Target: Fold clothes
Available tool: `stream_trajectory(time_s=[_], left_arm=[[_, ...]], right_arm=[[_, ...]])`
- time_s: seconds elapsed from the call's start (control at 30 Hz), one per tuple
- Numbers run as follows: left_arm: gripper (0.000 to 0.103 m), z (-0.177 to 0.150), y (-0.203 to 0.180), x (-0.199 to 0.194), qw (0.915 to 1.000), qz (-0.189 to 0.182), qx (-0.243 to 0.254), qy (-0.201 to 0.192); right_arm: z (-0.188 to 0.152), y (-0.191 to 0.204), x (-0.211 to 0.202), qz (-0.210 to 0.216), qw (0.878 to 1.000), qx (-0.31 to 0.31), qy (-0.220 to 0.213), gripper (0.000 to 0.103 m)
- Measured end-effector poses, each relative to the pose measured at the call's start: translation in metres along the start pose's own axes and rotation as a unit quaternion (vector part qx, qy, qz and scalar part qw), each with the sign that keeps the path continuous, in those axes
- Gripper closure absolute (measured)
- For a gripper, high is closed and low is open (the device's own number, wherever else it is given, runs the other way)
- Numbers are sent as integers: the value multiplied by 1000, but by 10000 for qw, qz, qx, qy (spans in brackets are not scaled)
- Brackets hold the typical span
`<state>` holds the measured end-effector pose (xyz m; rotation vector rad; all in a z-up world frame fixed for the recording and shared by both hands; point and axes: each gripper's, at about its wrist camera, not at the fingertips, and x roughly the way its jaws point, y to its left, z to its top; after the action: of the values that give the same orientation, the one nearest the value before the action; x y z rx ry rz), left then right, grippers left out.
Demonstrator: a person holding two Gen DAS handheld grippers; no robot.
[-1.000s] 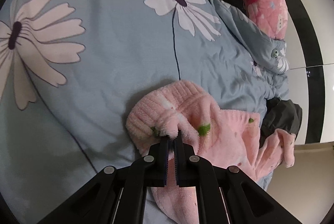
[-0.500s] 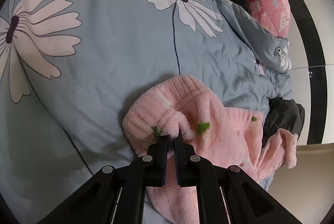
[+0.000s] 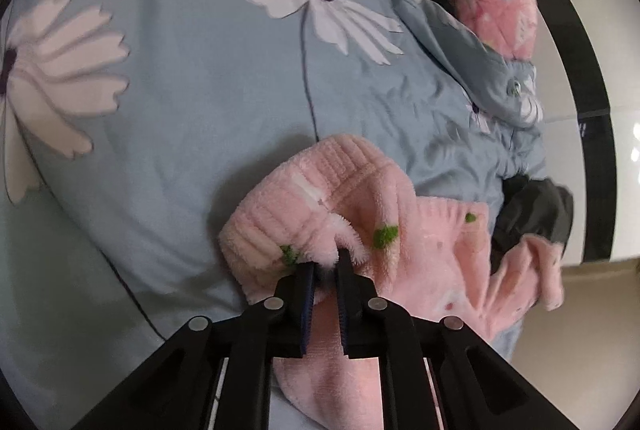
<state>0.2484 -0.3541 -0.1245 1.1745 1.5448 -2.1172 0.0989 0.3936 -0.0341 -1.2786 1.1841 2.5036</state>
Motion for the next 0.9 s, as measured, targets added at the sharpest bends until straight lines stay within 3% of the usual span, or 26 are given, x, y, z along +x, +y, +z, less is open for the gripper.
stream_trajectory(time_s=[0.33, 0.43, 0.57, 0.6, 0.67, 0.8, 0.9], left_arm=[[100, 39, -62, -54, 9947, -807, 418, -473], [100, 61, -107, -95, 9843, -1361, 798, -785], [100, 72, -147, -154, 9636, -1931, 1408, -1196], [100, 68, -144, -164, 9596, -1979, 1527, -1291], [100, 60, -122, -172, 9604, -1848, 1593, -1342], [100, 42, -41, -153, 9816, -1268, 909, -1099], [100, 28, 20, -138, 9917, -824, 388, -909]], right_arm=[[13, 50, -140, 534, 9935, -566, -834, 98], [20, 73, -182, 877, 9866, -706, -1181, 98], [6, 82, -233, 1282, 9721, -1057, -1656, 98], [-2, 79, -242, 1301, 9693, -1160, -1736, 98], [-23, 52, -243, 1179, 9730, -1164, -1608, 98], [-73, -44, -193, 56, 9974, -456, -549, 98], [-105, -106, -169, -451, 9987, 254, -31, 98]])
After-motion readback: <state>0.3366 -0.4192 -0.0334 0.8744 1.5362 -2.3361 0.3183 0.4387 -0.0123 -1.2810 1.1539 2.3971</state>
